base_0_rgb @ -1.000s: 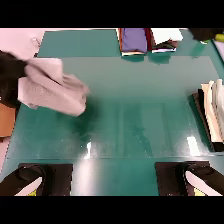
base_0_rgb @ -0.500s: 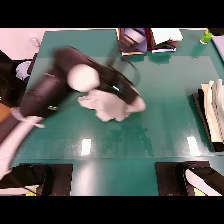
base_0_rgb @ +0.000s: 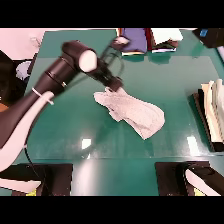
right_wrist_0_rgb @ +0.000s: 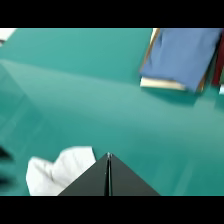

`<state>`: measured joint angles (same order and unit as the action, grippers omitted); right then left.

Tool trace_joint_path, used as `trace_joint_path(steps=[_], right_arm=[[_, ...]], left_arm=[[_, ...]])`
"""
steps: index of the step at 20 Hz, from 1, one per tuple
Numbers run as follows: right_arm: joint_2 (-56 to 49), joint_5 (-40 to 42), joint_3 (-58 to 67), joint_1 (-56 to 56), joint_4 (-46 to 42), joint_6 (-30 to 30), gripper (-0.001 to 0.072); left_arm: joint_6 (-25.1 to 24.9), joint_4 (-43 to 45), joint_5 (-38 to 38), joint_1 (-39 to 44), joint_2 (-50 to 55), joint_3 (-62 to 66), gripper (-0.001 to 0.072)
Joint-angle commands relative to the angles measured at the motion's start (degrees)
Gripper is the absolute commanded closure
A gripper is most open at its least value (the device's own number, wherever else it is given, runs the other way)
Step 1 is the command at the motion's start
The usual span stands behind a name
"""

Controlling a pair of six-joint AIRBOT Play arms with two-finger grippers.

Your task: Fold the shirts.

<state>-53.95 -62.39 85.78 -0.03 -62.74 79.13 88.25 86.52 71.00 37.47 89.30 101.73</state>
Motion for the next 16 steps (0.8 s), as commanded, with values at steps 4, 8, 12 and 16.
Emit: trace_joint_path(steps=[4, 8, 12, 16], right_arm=[[1.51, 0.11, -13.07, 0.02, 0.11, 0.59, 0.0698], [1.51, 0.94, -18.86, 0.07, 0.22, 1.81, 0.0699], [1.49, 0.96, -20.94, 0.07, 0.2, 1.92, 0.0698], [1.51, 1.55, -20.94, 0.07, 0.22, 1.92, 0.0698]], left_arm=[[1.79, -6.21, -4.68, -16.31, 0.9, -10.34, 0.018], [1.75, -8.7, -6.86, -16.59, 6.34, -12.61, 0.0179], [1.7, -13.22, -8.07, -16.57, 11.23, -12.66, 0.0179], [1.22, -19.12, -9.42, -16.57, 13.9, -12.66, 0.018]])
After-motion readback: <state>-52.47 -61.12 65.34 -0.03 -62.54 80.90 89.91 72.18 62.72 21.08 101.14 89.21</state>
